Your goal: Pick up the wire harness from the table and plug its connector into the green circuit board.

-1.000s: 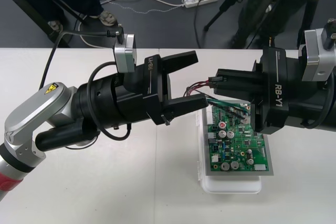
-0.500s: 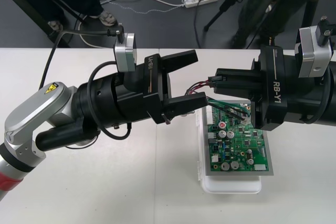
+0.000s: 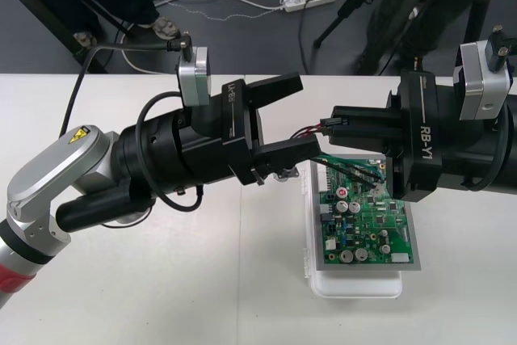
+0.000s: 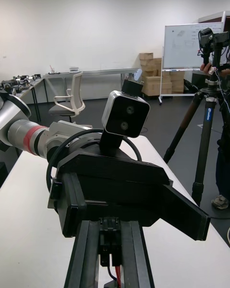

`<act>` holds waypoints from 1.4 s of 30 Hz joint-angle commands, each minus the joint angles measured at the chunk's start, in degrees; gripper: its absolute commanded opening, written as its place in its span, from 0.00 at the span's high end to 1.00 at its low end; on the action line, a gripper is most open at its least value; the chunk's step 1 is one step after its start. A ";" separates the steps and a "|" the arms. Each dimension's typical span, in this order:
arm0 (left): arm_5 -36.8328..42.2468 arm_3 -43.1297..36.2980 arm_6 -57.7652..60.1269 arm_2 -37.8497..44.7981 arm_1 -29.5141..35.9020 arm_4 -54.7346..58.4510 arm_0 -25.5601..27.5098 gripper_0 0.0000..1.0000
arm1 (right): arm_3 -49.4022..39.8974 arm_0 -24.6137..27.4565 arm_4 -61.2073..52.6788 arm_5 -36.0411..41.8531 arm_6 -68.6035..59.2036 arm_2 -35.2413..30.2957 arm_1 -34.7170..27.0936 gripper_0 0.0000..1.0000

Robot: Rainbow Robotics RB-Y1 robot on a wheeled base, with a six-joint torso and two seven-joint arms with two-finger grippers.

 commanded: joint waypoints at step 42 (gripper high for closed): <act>5.61 -1.92 2.32 -2.09 -0.89 -0.62 -3.79 0.00 | -0.46 -0.86 -0.41 -0.34 -2.97 -0.78 -1.30 1.00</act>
